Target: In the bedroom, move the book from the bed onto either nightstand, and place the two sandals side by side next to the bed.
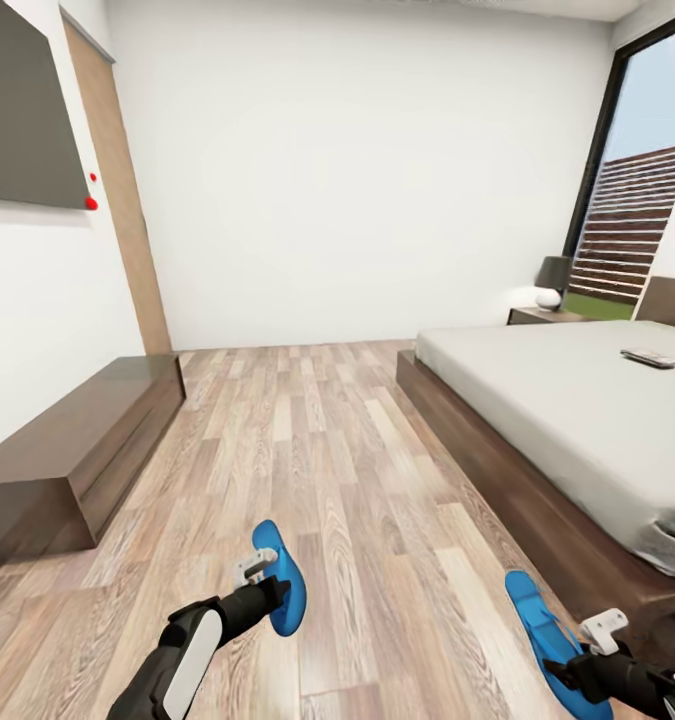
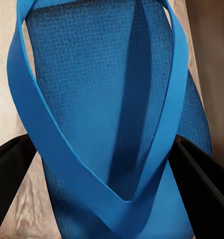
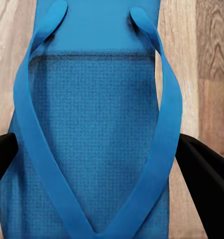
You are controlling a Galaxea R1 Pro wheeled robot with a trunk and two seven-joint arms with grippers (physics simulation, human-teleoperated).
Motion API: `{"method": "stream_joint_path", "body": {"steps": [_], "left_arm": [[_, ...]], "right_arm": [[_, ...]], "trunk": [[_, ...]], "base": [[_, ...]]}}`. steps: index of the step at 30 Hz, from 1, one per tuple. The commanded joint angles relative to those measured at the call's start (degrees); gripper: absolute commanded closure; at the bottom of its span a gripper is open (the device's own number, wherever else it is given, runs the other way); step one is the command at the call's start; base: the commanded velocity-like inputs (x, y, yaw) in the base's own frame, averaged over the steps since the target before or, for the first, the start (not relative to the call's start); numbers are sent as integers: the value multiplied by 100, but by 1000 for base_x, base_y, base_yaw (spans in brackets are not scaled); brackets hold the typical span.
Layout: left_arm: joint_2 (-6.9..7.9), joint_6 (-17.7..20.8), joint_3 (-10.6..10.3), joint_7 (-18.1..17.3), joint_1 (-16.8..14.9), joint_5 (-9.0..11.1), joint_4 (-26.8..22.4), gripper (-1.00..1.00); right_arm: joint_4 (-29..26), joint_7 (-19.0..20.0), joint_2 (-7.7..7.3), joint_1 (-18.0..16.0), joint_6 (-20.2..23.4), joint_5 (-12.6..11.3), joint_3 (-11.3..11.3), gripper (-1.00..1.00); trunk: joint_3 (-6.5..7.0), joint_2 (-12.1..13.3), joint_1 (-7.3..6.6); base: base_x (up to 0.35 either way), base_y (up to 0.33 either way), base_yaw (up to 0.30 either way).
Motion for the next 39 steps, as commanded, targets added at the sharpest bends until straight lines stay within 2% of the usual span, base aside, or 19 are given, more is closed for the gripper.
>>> {"method": "stream_joint_path", "body": {"steps": [1, 9, 18, 24, 26, 28, 31, 35, 36, 39], "left_arm": [[1, 24, 8, -13, -2, 10, 2, 100], [-1, 20, 11, -13, -2, 13, 31, 100], [2, 4, 8, -14, -2, 11, 34, 100], [2, 3, 8, -14, -2, 10, 34, 100], [2, 3, 8, -15, -2, 10, 34, 100], [2, 3, 9, -46, -2, 15, 34, 100], [2, -5, 15, -74, -2, 18, 34, 100], [18, -30, 42, -96, -2, 15, 32, 100], [25, -44, 82, -63, 8, 6, 26, 100], [27, -47, 93, -39, 16, 2, 22, 100]], "right_arm": [[28, 39, 4, -4, 21, 23, -12, 100], [117, 45, -4, -16, 20, 40, 1, 100], [150, 48, -12, -65, 37, 46, 0, 100], [478, 47, -18, -305, 24, 52, 10, 100], [586, 43, -25, -323, -57, 54, 12, 100], [809, 47, -110, -407, -331, 57, 10, 100], [997, 57, -212, -578, -497, 63, 26, 100], [1236, 63, -267, -676, -606, 72, 43, 100], [1445, 67, -297, -709, -922, 98, 67, 100], [1600, 72, -310, -717, -1237, 254, 73, 100]], "trunk": [[-8, -3, -5], [-28, -3, -5], [-55, -3, -5], [-83, -3, -5], [-93, -3, -5], [-102, -3, -5], [-117, -3, -5], [-136, -3, -5], [-140, -3, -5], [-154, -3, -5]], "base": [[-313, -151, -251], [-295, -136, -251], [-41, -15, -251], [-3, -1, -248], [0, 0, -247], [0, 0, -247], [0, 0, -245], [0, 0, -244], [39, -109, -243], [68, -180, -231]]}}
